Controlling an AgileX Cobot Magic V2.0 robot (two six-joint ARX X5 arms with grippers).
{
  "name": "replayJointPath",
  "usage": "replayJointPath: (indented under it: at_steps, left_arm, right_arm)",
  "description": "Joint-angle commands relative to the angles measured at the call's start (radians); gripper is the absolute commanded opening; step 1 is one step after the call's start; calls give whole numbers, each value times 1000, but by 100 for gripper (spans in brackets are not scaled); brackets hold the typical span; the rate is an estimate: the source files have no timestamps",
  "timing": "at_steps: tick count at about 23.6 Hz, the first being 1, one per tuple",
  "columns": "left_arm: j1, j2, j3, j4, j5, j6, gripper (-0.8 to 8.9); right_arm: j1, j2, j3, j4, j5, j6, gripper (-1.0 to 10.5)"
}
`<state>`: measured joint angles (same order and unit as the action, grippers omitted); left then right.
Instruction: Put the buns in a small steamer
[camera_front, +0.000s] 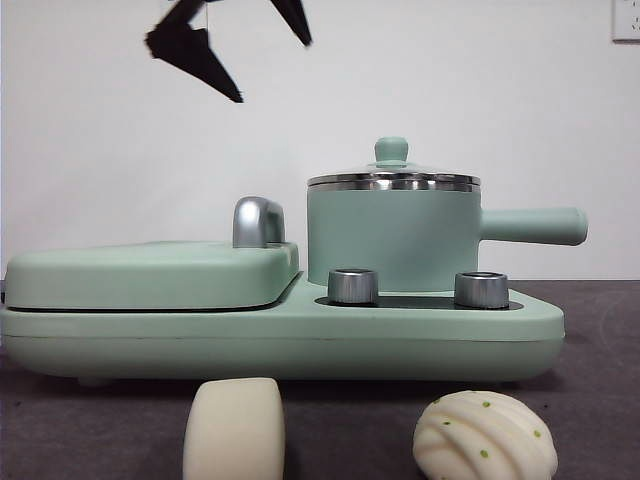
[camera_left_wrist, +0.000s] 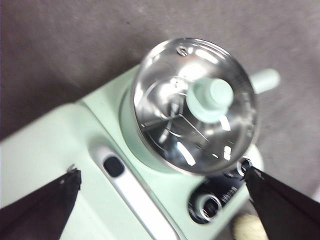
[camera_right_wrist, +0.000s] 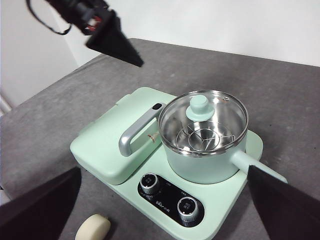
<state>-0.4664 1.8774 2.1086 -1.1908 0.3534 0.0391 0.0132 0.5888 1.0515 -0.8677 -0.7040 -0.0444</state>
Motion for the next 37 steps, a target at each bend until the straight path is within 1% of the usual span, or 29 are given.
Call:
replayJointPath:
  at_steps: [1, 5, 8, 13, 16, 20, 23, 27, 28, 30, 32, 34, 37]
  left_arm:
    - [-37, 68, 107, 10, -50, 28, 531]
    - [-85, 118, 153, 40, -79, 29, 531]
    - [-115, 161, 182, 26, -83, 28, 528]
    - [-152, 202, 188, 53, -115, 30, 529]
    - [-183, 216, 188, 90, -125, 56, 525]
    - [-216, 232, 188, 92, -127, 92, 522]
    - [-228, 253, 188, 89, -156, 101, 486]
    - [-228, 291, 188, 91, -156, 104, 485]
    - [-228, 298, 188, 92, -156, 105, 469]
    - [-228, 300, 188, 97, -156, 110, 389]
    - [-229, 300, 188, 112, -157, 110, 337]
    - [-229, 300, 188, 110, -175, 110, 306]
    - [-236, 300, 188, 112, -179, 125, 306]
  right_arm:
    - [3, 5, 16, 6, -3, 12, 546]
    - [3, 5, 16, 6, -3, 11, 546]
    - [3, 5, 16, 6, -3, 11, 546]
    - [3, 5, 16, 6, -3, 11, 546]
    - [3, 5, 16, 6, -3, 12, 546]
    - [3, 5, 16, 6, -3, 12, 546]
    - [3, 5, 16, 5, -3, 12, 546]
    - [3, 5, 16, 6, -3, 12, 546]
    - [3, 5, 16, 6, -3, 12, 546]
    - [3, 5, 16, 5, -3, 14, 546]
    - [3, 5, 16, 5, -3, 18, 546]
    - [3, 5, 16, 5, -3, 19, 546]
    - [3, 5, 16, 5, -3, 18, 546]
